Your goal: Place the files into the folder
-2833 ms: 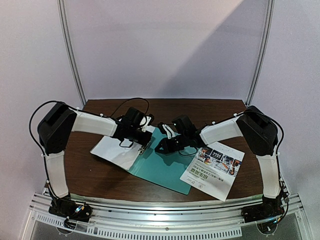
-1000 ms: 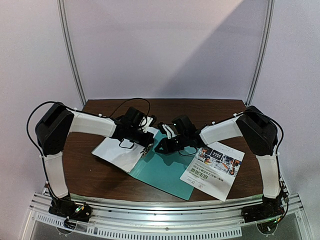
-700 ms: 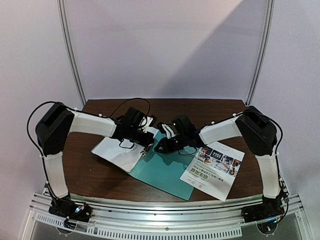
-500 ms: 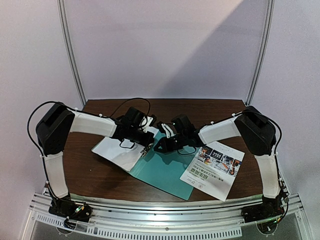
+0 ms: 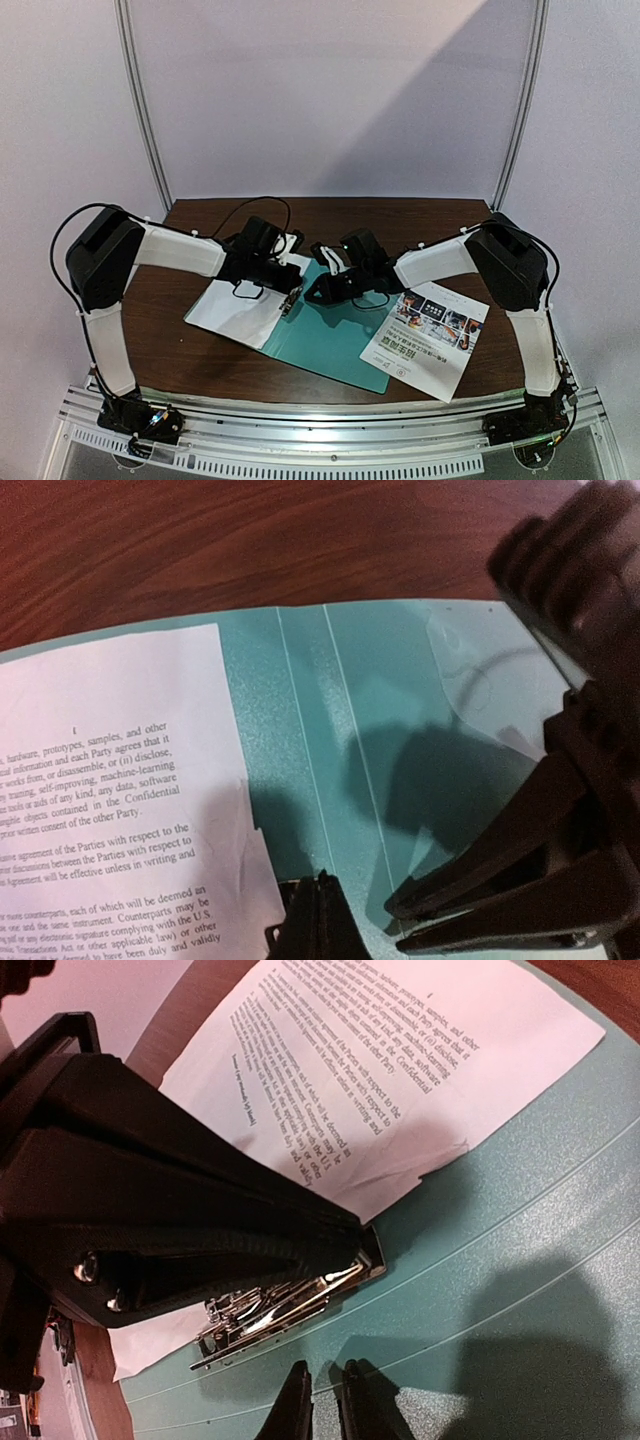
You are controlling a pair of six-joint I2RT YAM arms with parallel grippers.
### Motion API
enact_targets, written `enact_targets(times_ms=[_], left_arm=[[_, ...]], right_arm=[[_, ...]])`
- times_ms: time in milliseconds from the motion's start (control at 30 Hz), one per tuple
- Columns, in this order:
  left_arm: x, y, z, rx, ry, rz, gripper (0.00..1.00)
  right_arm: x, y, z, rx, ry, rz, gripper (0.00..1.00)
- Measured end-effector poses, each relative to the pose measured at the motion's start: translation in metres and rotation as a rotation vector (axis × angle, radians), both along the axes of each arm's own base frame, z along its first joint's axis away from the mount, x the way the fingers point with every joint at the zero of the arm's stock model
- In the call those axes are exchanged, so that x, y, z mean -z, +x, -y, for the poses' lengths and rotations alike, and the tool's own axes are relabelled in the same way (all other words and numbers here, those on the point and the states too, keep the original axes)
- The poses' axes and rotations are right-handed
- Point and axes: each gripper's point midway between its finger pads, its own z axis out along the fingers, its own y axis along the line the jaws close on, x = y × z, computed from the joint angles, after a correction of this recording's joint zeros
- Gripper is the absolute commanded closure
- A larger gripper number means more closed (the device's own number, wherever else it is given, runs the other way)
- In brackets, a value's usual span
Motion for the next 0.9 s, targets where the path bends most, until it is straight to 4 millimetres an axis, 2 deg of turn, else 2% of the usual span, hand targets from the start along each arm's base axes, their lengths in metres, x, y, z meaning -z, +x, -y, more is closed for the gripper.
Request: enact_targets(times_ms=[400,900], left_arm=[[0.012,0.003,0.005,0.013,-0.012,-0.010,1.00],[0.008,0.000,0.012,0.060,-0.033,-0.024,1.00]], right_arm=[[0.000,0.001,-0.001,0.005,0.004,-0.009,0.89],[0.000,0.003,-0.003,0.016,0.016,-0.017,0.89]])
